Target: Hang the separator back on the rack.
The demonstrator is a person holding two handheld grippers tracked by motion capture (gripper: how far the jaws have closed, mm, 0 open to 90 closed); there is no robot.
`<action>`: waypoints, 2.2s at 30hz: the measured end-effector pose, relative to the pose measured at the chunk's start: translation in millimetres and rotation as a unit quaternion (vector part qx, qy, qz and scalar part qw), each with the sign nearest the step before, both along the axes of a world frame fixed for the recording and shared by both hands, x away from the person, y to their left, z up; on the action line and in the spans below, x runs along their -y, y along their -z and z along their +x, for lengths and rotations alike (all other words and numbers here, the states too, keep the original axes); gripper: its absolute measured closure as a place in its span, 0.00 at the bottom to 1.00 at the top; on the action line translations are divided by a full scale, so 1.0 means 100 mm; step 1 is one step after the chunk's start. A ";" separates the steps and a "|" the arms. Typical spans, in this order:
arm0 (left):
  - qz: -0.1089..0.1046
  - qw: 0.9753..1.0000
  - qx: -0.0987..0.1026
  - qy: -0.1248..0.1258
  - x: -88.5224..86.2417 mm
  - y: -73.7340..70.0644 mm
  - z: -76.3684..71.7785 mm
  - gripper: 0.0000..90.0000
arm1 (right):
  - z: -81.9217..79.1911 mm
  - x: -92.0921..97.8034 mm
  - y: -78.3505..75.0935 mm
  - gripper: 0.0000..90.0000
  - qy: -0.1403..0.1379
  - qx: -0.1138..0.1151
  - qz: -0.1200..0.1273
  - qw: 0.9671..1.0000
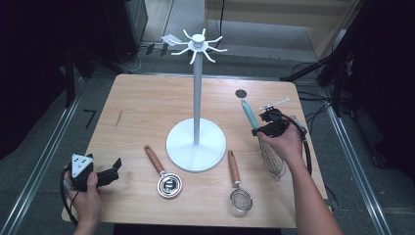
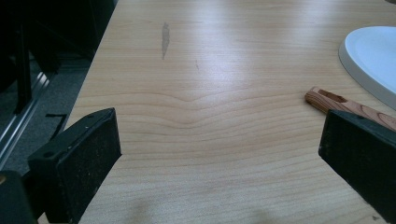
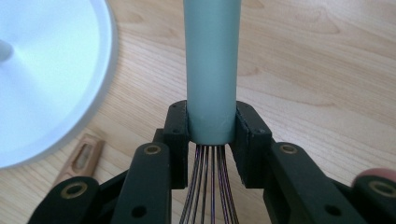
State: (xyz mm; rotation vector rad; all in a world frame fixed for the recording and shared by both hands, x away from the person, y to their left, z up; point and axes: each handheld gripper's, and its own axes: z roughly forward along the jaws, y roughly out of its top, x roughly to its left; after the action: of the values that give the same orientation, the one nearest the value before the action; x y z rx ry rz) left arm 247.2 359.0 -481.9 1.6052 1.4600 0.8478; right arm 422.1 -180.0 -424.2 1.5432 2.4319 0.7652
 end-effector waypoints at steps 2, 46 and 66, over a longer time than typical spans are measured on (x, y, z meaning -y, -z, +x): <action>-0.001 1.000 0.000 0.000 0.00 0.00 0.00 0.00 | -0.03 0.00 -0.02 0.78 0.000 0.015 0.005 1.000; -0.002 1.000 0.002 -0.003 0.00 0.00 0.00 0.00 | -0.74 -0.25 -0.63 0.78 -0.035 0.240 0.165 0.956; -0.002 1.000 0.001 -0.002 0.00 0.00 0.00 0.00 | -0.92 -0.45 -0.85 0.78 -0.075 0.282 0.219 0.931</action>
State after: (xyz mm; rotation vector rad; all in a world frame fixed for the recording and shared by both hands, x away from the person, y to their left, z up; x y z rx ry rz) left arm 247.2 359.1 -481.9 1.5991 1.4633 0.8484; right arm 330.3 -135.0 -339.5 1.0365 2.0353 1.6126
